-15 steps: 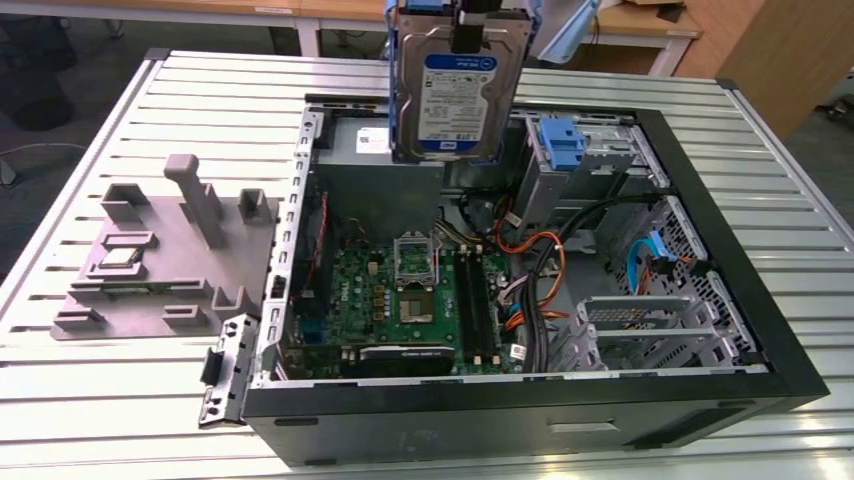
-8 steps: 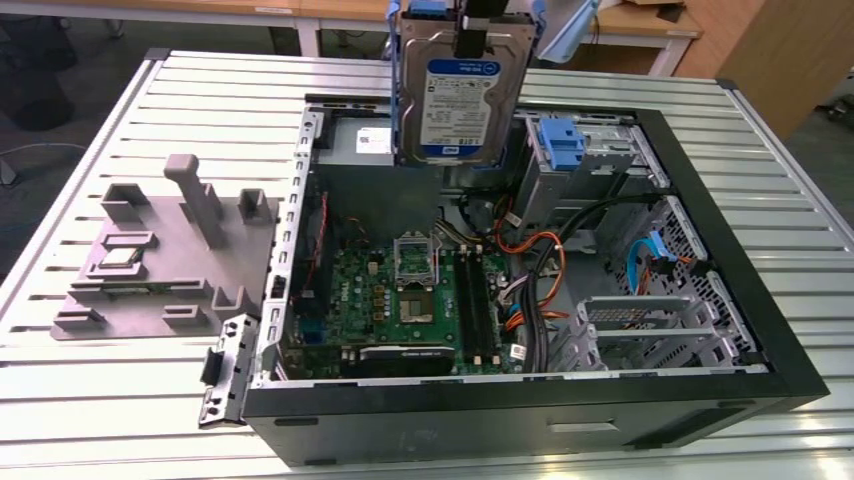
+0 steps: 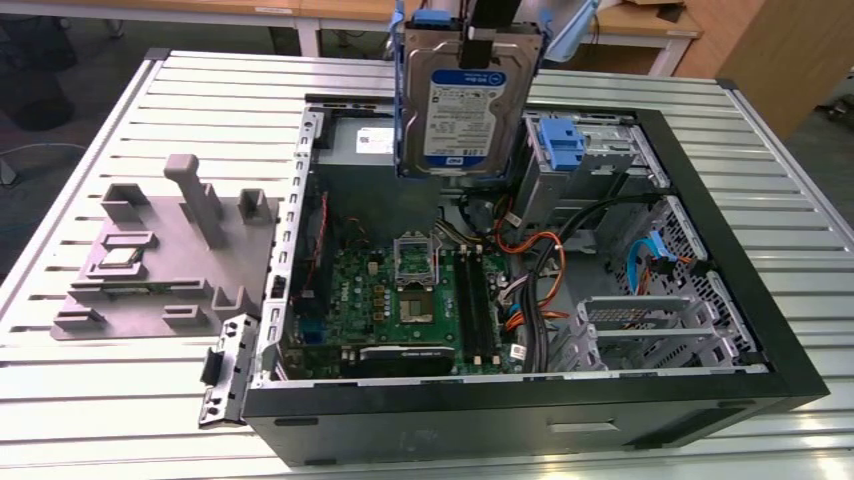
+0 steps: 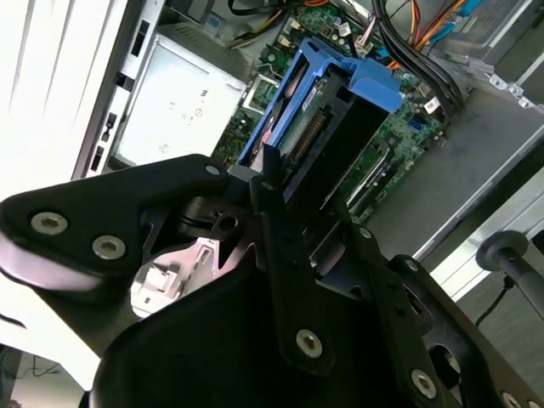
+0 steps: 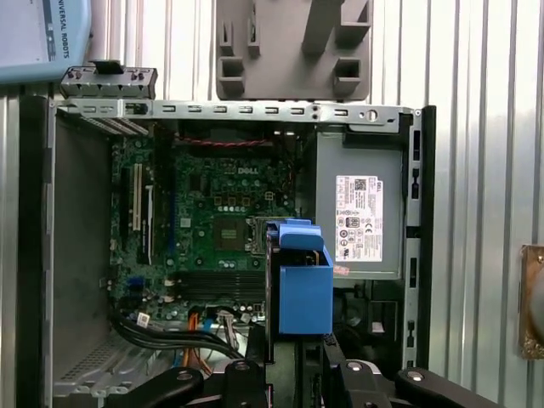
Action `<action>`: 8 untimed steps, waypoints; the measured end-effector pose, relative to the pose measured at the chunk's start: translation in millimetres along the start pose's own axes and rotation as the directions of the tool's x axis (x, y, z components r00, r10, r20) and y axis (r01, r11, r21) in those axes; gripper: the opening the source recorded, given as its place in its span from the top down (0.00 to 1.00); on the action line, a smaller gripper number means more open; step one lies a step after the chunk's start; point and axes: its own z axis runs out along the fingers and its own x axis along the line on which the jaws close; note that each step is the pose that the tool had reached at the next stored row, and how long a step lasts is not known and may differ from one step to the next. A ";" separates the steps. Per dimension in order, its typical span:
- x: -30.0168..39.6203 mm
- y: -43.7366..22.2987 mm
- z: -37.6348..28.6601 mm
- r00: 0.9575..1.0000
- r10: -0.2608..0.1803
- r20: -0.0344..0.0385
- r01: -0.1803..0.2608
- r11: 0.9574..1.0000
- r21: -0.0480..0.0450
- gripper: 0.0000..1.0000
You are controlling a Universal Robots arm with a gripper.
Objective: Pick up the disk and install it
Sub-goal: 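Pick up the disk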
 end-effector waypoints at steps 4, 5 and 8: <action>7.6 -1.2 0.1 1.000 0.000 -0.002 0.000 1.000 0.000 0.65; 9.5 -1.5 0.1 1.000 0.000 -0.002 0.000 1.000 0.000 0.65; 15.6 -2.3 0.2 1.000 0.000 -0.003 0.000 1.000 0.000 0.65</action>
